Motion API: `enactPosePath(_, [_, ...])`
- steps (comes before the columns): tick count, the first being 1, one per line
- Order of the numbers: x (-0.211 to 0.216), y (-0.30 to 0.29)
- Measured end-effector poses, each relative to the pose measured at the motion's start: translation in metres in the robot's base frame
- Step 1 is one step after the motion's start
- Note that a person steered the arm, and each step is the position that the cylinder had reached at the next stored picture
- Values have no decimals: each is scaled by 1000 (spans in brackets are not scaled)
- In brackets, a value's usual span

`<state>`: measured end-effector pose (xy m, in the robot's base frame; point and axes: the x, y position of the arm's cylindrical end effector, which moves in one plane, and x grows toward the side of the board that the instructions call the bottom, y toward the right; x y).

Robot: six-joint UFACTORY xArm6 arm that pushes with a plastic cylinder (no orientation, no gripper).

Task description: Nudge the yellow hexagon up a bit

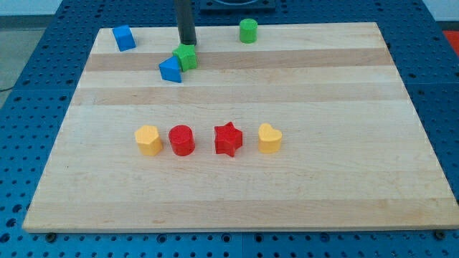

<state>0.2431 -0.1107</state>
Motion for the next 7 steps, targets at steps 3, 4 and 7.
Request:
enactPosePath(3, [33,-40])
enactPosePath(4, [41,-40])
enactPosePath(7, [76,-91])
